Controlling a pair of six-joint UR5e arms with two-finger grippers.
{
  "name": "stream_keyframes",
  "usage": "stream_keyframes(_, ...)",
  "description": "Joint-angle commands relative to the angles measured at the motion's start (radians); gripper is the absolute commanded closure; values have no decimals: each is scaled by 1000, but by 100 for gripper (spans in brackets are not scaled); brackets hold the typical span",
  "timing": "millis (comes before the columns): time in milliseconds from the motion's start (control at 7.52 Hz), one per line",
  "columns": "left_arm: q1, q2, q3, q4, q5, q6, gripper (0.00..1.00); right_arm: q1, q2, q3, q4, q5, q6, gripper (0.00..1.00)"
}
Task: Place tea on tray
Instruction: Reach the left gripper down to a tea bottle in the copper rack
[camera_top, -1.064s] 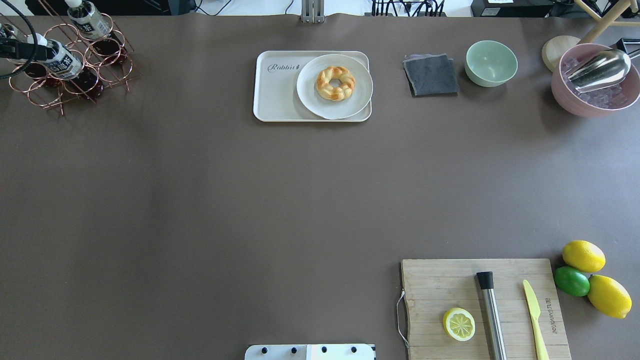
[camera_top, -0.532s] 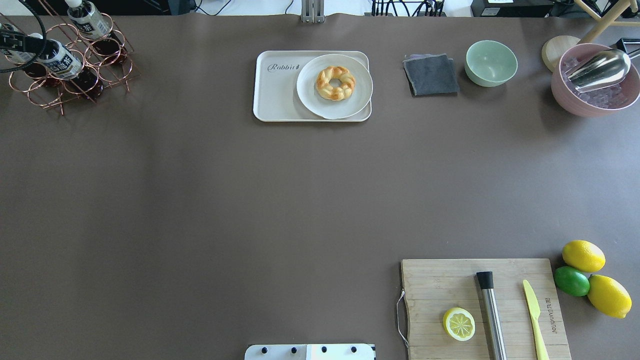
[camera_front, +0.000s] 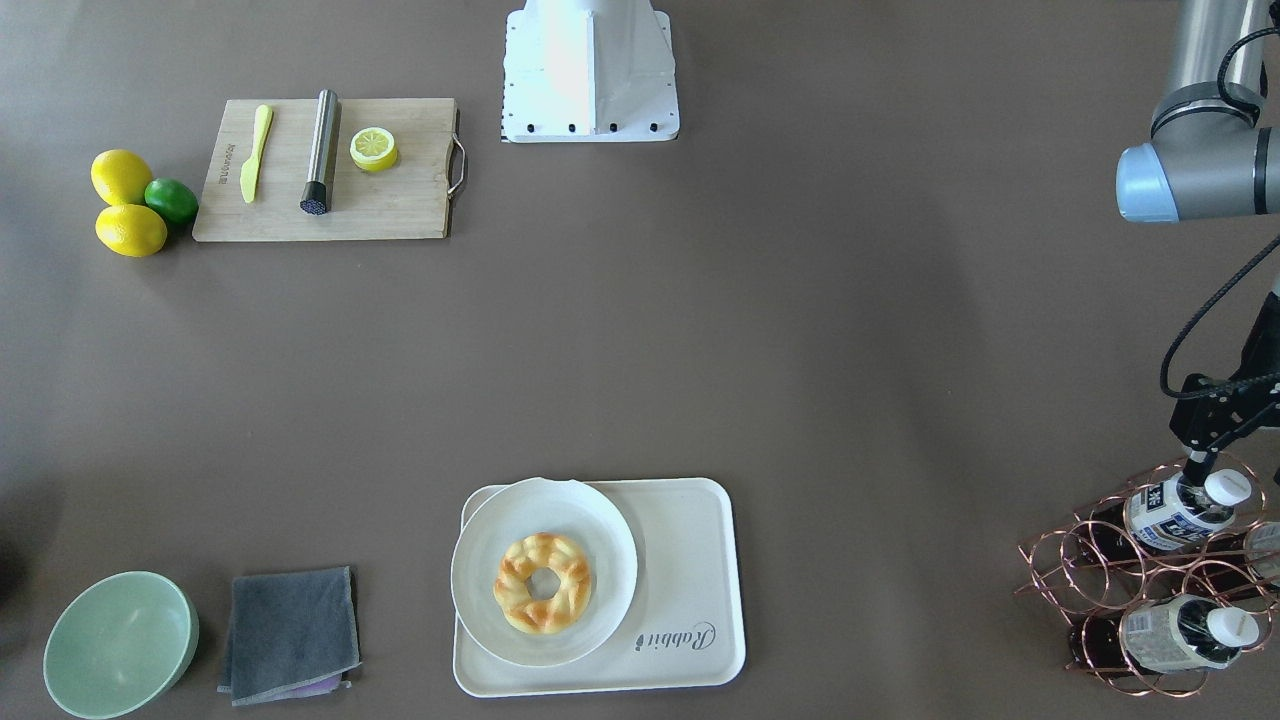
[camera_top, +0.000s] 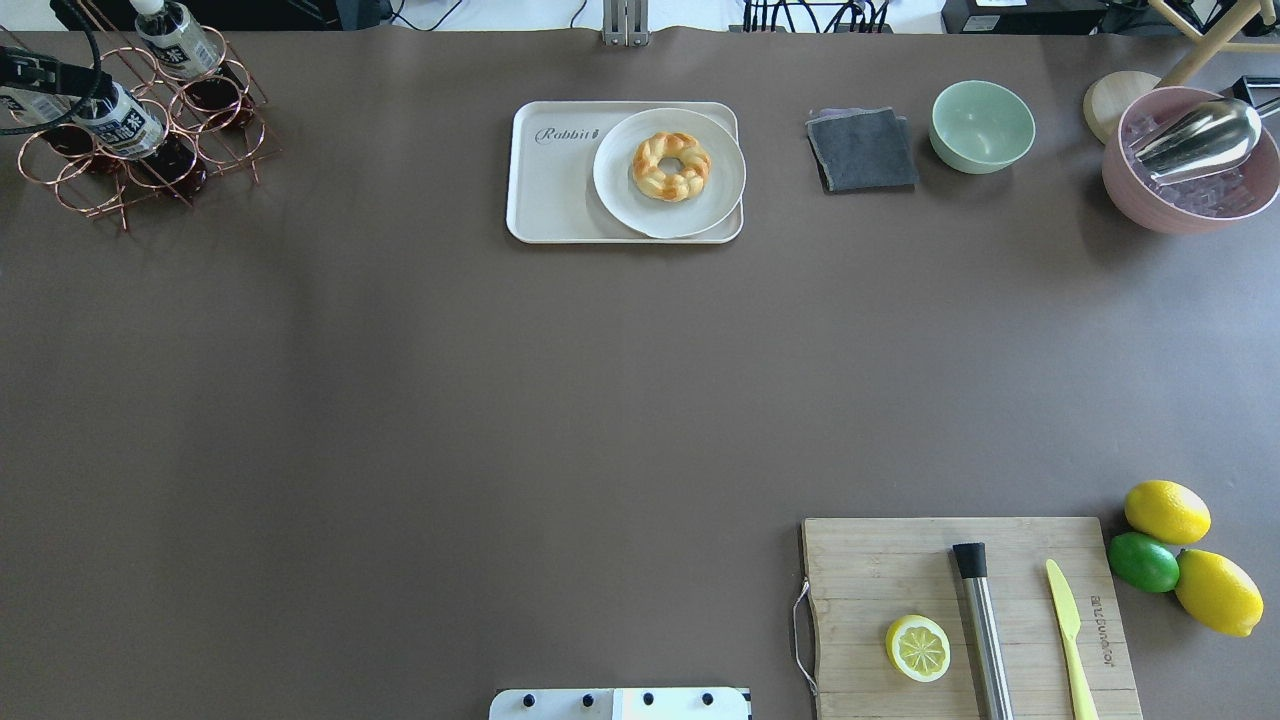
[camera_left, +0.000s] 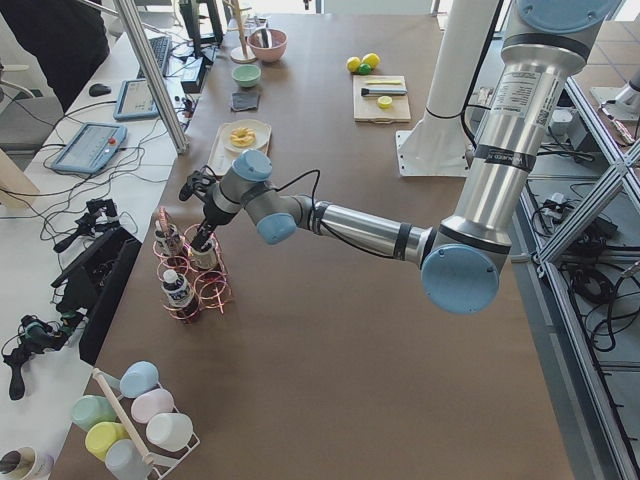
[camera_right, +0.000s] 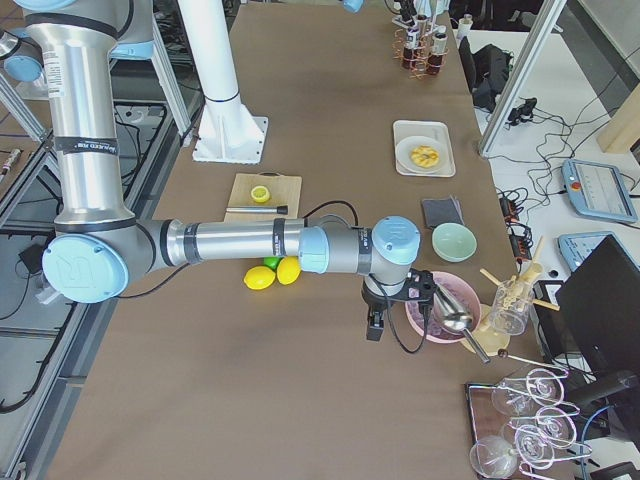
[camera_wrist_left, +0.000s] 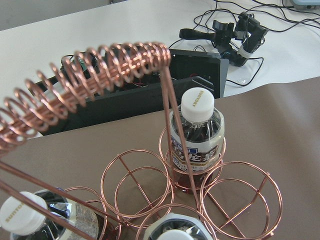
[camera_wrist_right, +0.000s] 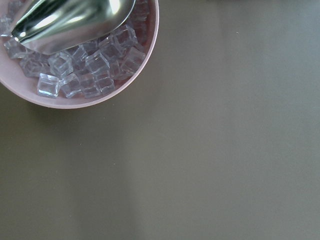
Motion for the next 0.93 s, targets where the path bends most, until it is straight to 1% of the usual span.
stream_keyframes(0,-3,-1,3,-1,-2,2,44,0,1,-1,0,-1,0,0)
stream_keyframes(133,-3,-1,4,-1,-2,-1,46,0,3,1,1,0,0,0)
stream_keyframes(798,-3,1,6,-1,-5,-3,44,0,2,1,0,-1,0,0)
